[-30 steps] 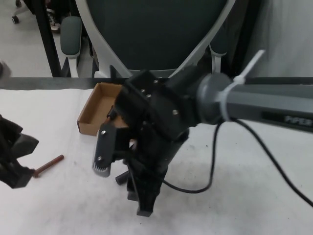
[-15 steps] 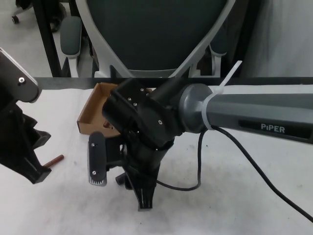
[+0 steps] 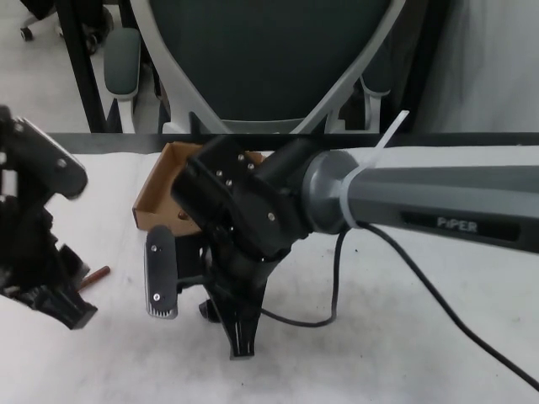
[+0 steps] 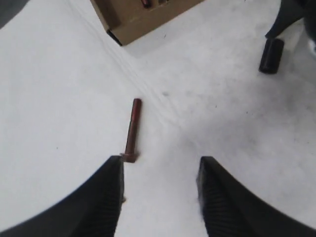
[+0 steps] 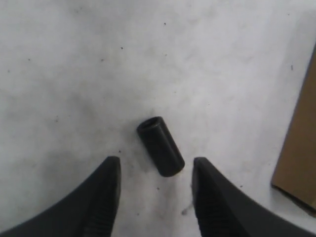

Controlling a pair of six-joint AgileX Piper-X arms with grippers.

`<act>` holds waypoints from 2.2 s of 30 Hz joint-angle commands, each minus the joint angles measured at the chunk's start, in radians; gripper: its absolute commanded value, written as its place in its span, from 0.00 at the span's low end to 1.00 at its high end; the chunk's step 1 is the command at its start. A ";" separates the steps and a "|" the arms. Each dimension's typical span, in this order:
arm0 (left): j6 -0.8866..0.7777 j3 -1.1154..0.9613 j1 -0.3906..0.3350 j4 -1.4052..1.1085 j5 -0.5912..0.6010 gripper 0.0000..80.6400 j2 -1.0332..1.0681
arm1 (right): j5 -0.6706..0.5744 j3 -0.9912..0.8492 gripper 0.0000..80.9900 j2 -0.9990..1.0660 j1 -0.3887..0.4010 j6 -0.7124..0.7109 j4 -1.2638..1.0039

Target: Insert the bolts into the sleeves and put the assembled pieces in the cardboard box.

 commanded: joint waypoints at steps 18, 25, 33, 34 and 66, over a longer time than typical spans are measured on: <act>0.188 0.000 0.006 -0.137 -0.121 0.57 0.205 | 0.009 -0.006 0.54 0.065 -0.003 -0.037 -0.086; 0.248 -0.002 0.072 -0.177 -0.116 0.56 0.245 | 0.009 -0.016 0.54 0.105 -0.013 -0.061 -0.149; 0.270 -0.009 0.100 -0.177 -0.069 0.55 0.342 | -0.004 -0.033 0.54 0.132 -0.017 -0.057 -0.133; 0.270 -0.014 0.100 -0.177 -0.062 0.55 0.350 | -0.006 -0.036 0.54 0.132 -0.017 -0.054 -0.126; 0.306 -0.134 0.103 -0.214 -0.032 0.37 0.635 | -0.117 -0.038 0.00 0.089 -0.030 0.219 -0.079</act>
